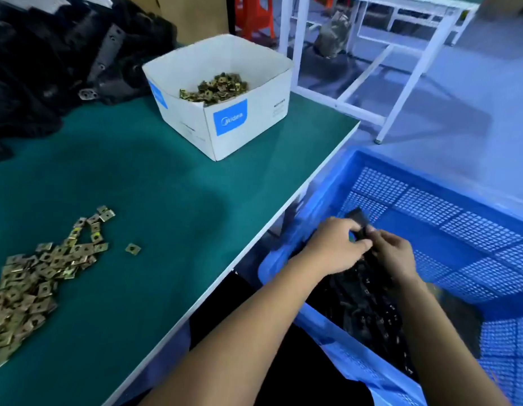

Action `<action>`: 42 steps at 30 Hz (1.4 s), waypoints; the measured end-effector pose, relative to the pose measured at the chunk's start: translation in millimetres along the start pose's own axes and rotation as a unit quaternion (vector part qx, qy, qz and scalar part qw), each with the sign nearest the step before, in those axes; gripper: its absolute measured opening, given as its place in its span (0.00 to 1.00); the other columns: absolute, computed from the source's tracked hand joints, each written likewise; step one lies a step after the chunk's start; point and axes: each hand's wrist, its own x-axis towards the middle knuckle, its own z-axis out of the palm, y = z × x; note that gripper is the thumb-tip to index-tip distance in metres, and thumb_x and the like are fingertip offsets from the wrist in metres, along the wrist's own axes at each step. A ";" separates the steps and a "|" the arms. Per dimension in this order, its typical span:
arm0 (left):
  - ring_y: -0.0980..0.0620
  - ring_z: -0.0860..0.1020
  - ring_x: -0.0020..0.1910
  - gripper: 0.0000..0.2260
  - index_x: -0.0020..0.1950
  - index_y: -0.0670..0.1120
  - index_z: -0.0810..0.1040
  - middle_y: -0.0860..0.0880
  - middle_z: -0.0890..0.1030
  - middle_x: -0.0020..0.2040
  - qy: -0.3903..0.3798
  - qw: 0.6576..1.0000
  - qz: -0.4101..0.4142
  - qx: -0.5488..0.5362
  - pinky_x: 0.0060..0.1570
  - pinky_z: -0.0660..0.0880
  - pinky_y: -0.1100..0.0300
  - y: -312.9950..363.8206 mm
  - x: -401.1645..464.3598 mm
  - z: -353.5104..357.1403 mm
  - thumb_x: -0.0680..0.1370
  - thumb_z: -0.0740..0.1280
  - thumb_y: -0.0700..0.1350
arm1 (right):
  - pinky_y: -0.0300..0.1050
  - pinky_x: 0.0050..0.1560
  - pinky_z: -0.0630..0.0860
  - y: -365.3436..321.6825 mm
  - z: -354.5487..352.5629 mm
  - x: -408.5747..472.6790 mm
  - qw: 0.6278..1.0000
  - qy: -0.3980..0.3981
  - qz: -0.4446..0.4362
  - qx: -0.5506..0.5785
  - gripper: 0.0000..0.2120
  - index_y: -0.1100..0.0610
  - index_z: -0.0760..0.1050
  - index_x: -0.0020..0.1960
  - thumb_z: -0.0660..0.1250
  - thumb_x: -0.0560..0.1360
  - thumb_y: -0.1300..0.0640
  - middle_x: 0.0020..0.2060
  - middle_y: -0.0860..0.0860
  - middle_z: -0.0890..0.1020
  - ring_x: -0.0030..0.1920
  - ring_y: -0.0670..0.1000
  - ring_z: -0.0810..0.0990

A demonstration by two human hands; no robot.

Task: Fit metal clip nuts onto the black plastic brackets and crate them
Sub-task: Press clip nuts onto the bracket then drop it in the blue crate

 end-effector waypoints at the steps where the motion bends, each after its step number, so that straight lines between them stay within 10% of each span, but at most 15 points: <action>1: 0.43 0.77 0.63 0.15 0.62 0.41 0.82 0.39 0.80 0.62 -0.031 0.999 -0.016 0.012 0.64 0.72 0.54 -13.7 1.4 10.5 0.79 0.72 0.49 | 0.49 0.50 0.78 14.6 0.3 0.4 0.999 0.022 0.003 -0.042 0.18 0.66 0.83 0.57 0.69 0.81 0.50 0.41 0.56 0.86 0.44 0.56 0.84; 5: 0.46 0.76 0.66 0.21 0.68 0.47 0.79 0.46 0.75 0.69 -0.103 0.990 -0.080 0.058 0.63 0.70 0.58 -57.1 4.1 28.5 0.79 0.72 0.55 | 0.46 0.48 0.74 68.4 -4.3 7.8 0.959 0.082 0.051 -0.267 0.15 0.59 0.85 0.58 0.72 0.79 0.49 0.51 0.58 0.87 0.55 0.60 0.84; 11: 0.49 0.82 0.57 0.09 0.58 0.47 0.84 0.50 0.84 0.58 -0.006 0.999 -0.046 -0.001 0.61 0.77 0.56 -45.9 20.3 15.3 0.79 0.73 0.46 | 0.45 0.51 0.75 50.5 4.6 9.3 0.947 0.115 0.042 -0.296 0.10 0.58 0.85 0.55 0.71 0.77 0.55 0.51 0.56 0.87 0.55 0.59 0.83; 15: 0.51 0.83 0.45 0.03 0.50 0.46 0.83 0.51 0.83 0.50 0.129 0.983 0.130 0.020 0.52 0.79 0.52 8.9 16.9 -14.4 0.78 0.72 0.43 | 0.47 0.44 0.75 -12.7 16.0 -4.6 0.942 0.139 -0.091 -0.293 0.07 0.57 0.84 0.45 0.68 0.77 0.56 0.38 0.54 0.85 0.47 0.61 0.83; 22: 0.55 0.79 0.36 0.04 0.41 0.42 0.80 0.52 0.80 0.38 0.365 0.860 0.353 -0.048 0.36 0.73 0.62 78.9 -21.6 -115.7 0.76 0.69 0.38 | 0.35 0.31 0.62 -156.0 66.4 -74.5 0.867 0.168 -0.416 -0.217 0.06 0.55 0.73 0.38 0.64 0.71 0.53 0.25 0.46 0.70 0.28 0.47 0.69; 33: 0.54 0.81 0.38 0.08 0.41 0.44 0.82 0.52 0.83 0.37 0.666 0.740 0.089 -0.027 0.44 0.80 0.48 -59.6 -190.1 -289.6 0.78 0.66 0.42 | 0.49 0.42 0.78 -233.7 302.6 -198.3 0.770 -0.210 -0.546 -0.256 0.02 0.52 0.81 0.46 0.69 0.75 0.55 0.37 0.48 0.83 0.40 0.55 0.82; 38: 0.53 0.81 0.38 0.08 0.43 0.45 0.83 0.51 0.83 0.37 0.712 0.700 -0.058 0.027 0.43 0.79 0.49 -136.2 -286.9 -319.8 0.80 0.66 0.44 | 0.50 0.56 0.77 -229.3 402.8 -253.8 0.677 -0.259 -0.620 -0.302 0.15 0.54 0.79 0.61 0.72 0.76 0.55 0.56 0.53 0.80 0.60 0.57 0.76; 42: 0.48 0.81 0.37 0.08 0.42 0.44 0.82 0.48 0.83 0.36 0.739 0.664 -0.106 0.041 0.43 0.78 0.48 -173.1 -332.7 -329.1 0.79 0.66 0.44 | 0.57 0.63 0.74 -233.8 463.1 -284.9 0.635 -0.148 -0.678 -0.340 0.34 0.53 0.67 0.74 0.77 0.71 0.59 0.72 0.58 0.66 0.73 0.63 0.63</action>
